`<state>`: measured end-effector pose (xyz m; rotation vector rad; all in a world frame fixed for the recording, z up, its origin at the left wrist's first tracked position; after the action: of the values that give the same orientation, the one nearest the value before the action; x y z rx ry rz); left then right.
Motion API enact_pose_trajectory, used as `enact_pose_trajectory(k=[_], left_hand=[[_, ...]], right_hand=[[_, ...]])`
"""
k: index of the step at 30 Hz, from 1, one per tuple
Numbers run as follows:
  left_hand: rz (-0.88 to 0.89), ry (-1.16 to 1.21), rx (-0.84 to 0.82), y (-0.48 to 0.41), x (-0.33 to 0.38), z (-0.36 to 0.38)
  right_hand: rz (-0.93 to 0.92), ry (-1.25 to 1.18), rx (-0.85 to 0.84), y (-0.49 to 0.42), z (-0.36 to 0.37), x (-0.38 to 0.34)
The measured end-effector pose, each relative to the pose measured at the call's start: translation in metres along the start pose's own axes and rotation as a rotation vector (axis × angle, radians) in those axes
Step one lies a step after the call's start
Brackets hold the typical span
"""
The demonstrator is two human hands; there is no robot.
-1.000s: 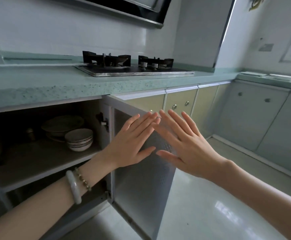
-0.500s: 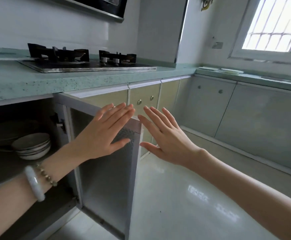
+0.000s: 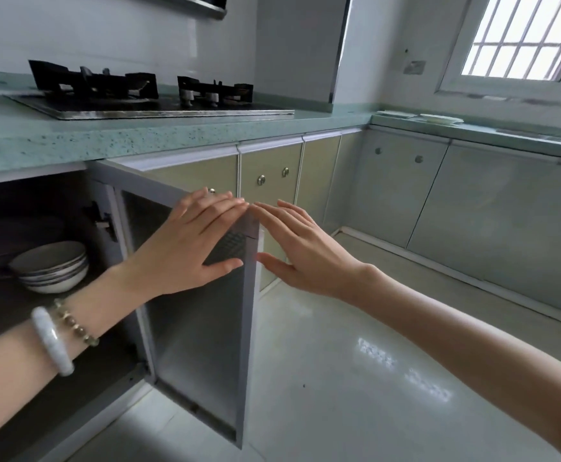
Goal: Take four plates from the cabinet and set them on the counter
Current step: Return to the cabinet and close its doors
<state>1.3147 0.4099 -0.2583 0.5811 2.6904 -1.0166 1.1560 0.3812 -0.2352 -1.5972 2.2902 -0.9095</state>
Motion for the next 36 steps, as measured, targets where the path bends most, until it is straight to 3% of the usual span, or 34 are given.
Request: enact_pose_trajectory(k=[9,14,19,27,36], left_hand=[[-0.011,0.120,0.184,0.016,0.007,-0.022],[0.018,0.188,0.315,0.050,0.000,-0.054],[0.013,0.201,0.300,0.090,-0.019,-0.088],[-0.298,0.188,0.188,0.163,-0.036,-0.140],[-0.706,0.007,0.114,0.260,-0.076,-0.169]], right_hand=[[-0.192,0.015,0.158,0.002,-0.003,-0.023],[-0.480,-0.064,0.304,-0.013,-0.012,-0.060],[-0.669,-0.179,0.379,-0.039,-0.009,-0.098],[-0.904,-0.330,0.521,-0.087,0.016,-0.170],[-0.941,-0.409,0.524,-0.153,0.055,-0.252]])
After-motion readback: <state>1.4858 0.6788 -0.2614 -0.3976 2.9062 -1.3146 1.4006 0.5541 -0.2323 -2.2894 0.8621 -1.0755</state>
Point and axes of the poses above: each hand's wrist, its own y-axis away from the middle knuckle, its own z-axis out of the palm, x = y × z, the point moved 5 cm from there along -y, towards the middle knuckle, and after that the axes turned 4 degrees about y, right-handed, at the moved point
